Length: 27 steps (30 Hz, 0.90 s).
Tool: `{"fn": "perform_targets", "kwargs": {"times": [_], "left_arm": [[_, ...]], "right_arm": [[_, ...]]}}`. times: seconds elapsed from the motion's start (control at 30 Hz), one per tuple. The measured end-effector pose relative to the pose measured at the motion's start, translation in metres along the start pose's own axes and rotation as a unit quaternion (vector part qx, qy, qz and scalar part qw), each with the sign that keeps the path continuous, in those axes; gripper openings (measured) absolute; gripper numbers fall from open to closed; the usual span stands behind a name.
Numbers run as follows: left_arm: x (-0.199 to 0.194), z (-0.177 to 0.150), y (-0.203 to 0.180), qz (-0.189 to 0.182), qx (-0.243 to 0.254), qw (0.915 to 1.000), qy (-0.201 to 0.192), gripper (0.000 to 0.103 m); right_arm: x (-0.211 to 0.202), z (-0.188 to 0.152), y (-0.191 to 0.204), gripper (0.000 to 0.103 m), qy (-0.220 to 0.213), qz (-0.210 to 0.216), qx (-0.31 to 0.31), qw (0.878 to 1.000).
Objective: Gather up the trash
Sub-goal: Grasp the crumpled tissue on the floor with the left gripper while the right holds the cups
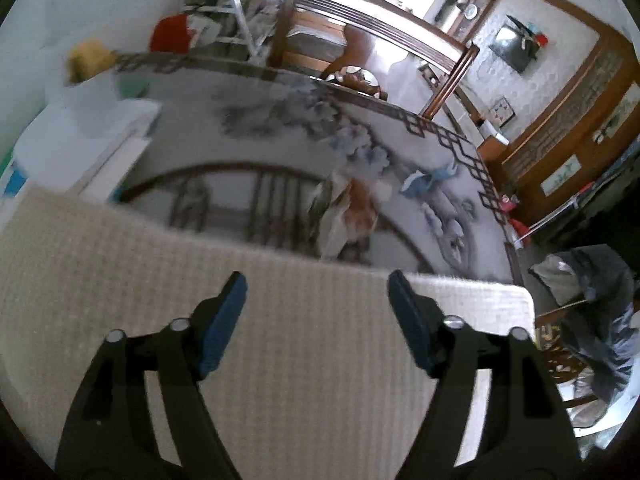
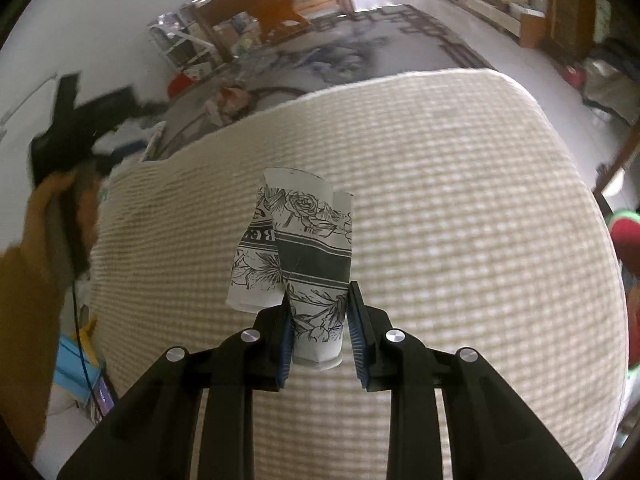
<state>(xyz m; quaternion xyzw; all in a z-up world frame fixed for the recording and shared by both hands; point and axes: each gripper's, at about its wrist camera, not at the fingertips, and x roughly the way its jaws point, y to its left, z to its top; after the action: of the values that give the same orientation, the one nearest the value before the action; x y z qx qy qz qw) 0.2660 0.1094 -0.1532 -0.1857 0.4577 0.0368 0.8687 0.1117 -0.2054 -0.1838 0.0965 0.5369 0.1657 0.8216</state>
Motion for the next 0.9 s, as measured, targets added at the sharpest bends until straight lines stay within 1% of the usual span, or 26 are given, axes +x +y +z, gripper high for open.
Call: {"fn": "perform_targets", "kwargs": {"times": [0.07, 0.1, 0.13, 0.17, 0.27, 0.3, 0.33, 0.37, 0.4, 0.43, 0.5, 0.57, 0.6, 0.7, 0.77, 0.9], "left_arm": [[0.019, 0.01, -0.011, 0.007, 0.013, 0.9999, 0.006, 0.074], [0.033, 0.016, -0.016, 0.013, 0.014, 0.9997, 0.015, 0.077], [0.041, 0.019, -0.017, 0.015, 0.01, 0.9996, 0.022, 0.079], [0.057, 0.025, -0.019, 0.017, 0.001, 0.9992, 0.036, 0.079], [0.086, 0.038, -0.018, 0.032, -0.017, 0.9978, 0.056, 0.079], [0.096, 0.04, -0.016, 0.038, -0.023, 0.9968, 0.067, 0.075], [0.101, 0.04, -0.014, 0.036, -0.027, 0.9961, 0.075, 0.062], [0.108, 0.039, -0.011, 0.022, -0.036, 0.9948, 0.093, 0.055], [0.108, 0.038, -0.009, 0.002, -0.047, 0.9944, 0.095, 0.046], [0.106, 0.038, -0.009, -0.002, -0.049, 0.9947, 0.09, 0.04], [0.095, 0.034, -0.015, 0.014, -0.019, 0.9965, 0.081, 0.034], [0.079, 0.027, -0.02, 0.018, 0.008, 0.9977, 0.065, 0.033], [0.066, 0.022, -0.021, 0.01, 0.015, 0.9984, 0.054, 0.033], [0.03, 0.004, -0.016, -0.012, 0.013, 0.9993, 0.032, 0.033], [0.01, -0.01, -0.011, -0.025, 0.006, 0.9993, 0.026, 0.033], [-0.021, -0.045, -0.004, -0.035, 0.002, 0.9988, 0.034, 0.033]], "right_arm": [[-0.008, -0.004, -0.007, 0.024, -0.007, -0.013, 0.008, 1.0], [-0.012, -0.006, -0.01, 0.024, -0.01, -0.018, 0.012, 1.0], [-0.016, -0.009, -0.015, 0.024, -0.013, -0.023, 0.022, 0.999], [-0.019, -0.011, -0.019, 0.024, -0.015, -0.024, 0.029, 0.999], [-0.024, -0.016, -0.027, 0.024, -0.018, -0.033, 0.046, 0.998], [-0.024, -0.017, -0.029, 0.024, -0.018, -0.035, 0.051, 0.998], [-0.024, -0.018, -0.03, 0.024, -0.017, -0.036, 0.056, 0.998], [-0.024, -0.018, -0.031, 0.024, -0.017, -0.037, 0.058, 0.997], [-0.024, -0.018, -0.032, 0.024, -0.017, -0.038, 0.06, 0.997], [-0.024, -0.017, -0.032, 0.024, -0.017, -0.039, 0.061, 0.997], [-0.022, -0.013, -0.032, 0.024, -0.018, -0.04, 0.061, 0.997], [-0.019, -0.009, -0.028, 0.024, -0.018, -0.038, 0.054, 0.998], [-0.017, -0.007, -0.027, 0.024, -0.017, -0.037, 0.051, 0.998], [-0.011, -0.003, -0.021, 0.024, -0.012, -0.031, 0.039, 0.999], [-0.008, -0.001, -0.017, 0.024, -0.008, -0.028, 0.03, 0.999], [-0.003, 0.001, -0.01, 0.024, -0.003, -0.024, 0.016, 1.0]]}}
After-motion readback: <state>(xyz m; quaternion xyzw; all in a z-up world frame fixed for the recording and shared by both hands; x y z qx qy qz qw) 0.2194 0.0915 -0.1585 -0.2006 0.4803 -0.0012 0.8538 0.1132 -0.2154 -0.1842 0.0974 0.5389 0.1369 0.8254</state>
